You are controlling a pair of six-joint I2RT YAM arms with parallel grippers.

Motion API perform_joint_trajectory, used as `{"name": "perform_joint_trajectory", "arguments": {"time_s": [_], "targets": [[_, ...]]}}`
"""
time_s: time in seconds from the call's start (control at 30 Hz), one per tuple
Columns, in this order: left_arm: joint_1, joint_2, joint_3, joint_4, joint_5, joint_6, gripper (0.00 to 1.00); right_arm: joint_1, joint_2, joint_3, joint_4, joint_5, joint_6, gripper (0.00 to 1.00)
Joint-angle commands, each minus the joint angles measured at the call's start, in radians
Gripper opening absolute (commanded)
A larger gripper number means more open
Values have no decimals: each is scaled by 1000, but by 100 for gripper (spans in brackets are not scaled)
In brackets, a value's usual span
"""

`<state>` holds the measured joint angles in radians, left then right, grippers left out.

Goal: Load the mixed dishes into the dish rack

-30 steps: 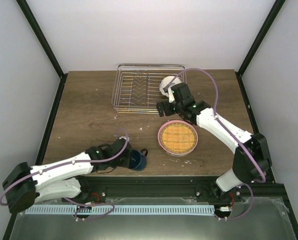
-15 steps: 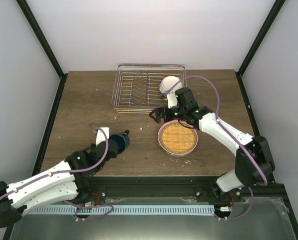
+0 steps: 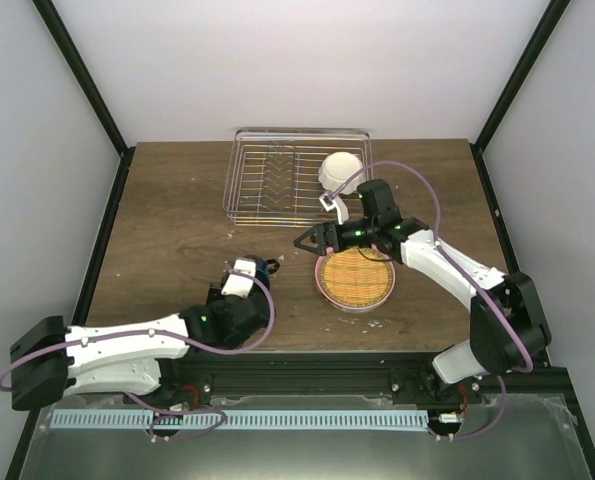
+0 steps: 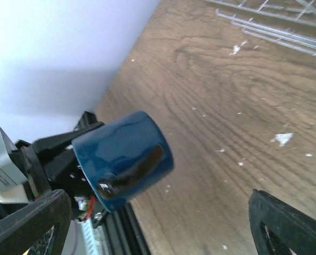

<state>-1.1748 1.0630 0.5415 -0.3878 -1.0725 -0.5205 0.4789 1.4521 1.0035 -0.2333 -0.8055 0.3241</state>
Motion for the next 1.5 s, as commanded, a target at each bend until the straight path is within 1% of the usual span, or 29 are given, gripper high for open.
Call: {"name": "perform_joint_trajectory", "arguments": {"time_s": [0.0, 0.1, 0.23, 0.33, 0.37, 0.4, 0.43, 0.47, 0.53, 0.57, 0.6, 0.63, 0.7, 0.73, 0.8, 0.93, 1.1, 1.47], "targets": [[-66, 44, 43, 128, -184, 51, 0, -9, 60, 6, 72, -182, 59, 89], [-98, 60, 40, 125, -235, 47, 0, -10, 110, 10, 88, -253, 83, 86], [-154, 85, 35, 102, -339, 17, 0, -10, 135, 12, 63, -274, 74, 84], [-183, 123, 56, -15, -394, -113, 0, -10, 133, 3, 74, -301, 77, 84], [-192, 141, 76, -107, -414, -202, 0, -10, 134, -2, 82, -319, 85, 83], [-201, 166, 98, -186, -430, -258, 0, -10, 137, -4, 89, -337, 87, 83], [-211, 197, 128, -294, -446, -352, 0, -10, 142, -5, 90, -350, 87, 82], [-221, 235, 158, -415, -460, -526, 0, -8, 146, -5, 91, -358, 88, 81], [-231, 332, 239, -716, -476, -833, 0, -8, 154, -6, 92, -368, 91, 79], [-232, 393, 277, -867, -477, -1008, 0, -8, 159, -6, 92, -377, 93, 79], [-232, 456, 317, -1056, -479, -1219, 0, -7, 161, -8, 92, -384, 93, 78], [-232, 533, 352, -1194, -484, -1380, 0, -5, 162, -10, 93, -387, 93, 77], [-233, 670, 421, -1219, -483, -1359, 0, -1, 162, -12, 90, -381, 87, 77], [-235, 711, 453, -1220, -479, -1347, 0, 2, 162, -15, 87, -382, 85, 77], [-240, 746, 490, -1219, -477, -1373, 0, 3, 160, -17, 79, -373, 77, 77], [-241, 695, 464, -1219, -491, -1404, 0, 3, 156, -16, 47, -357, 47, 77], [-241, 632, 423, -1219, -493, -1404, 0, 14, 174, -22, 69, -385, 63, 75], [-254, 722, 461, -1220, -513, -1423, 0, 96, 224, -12, 178, -421, 149, 72]]}}
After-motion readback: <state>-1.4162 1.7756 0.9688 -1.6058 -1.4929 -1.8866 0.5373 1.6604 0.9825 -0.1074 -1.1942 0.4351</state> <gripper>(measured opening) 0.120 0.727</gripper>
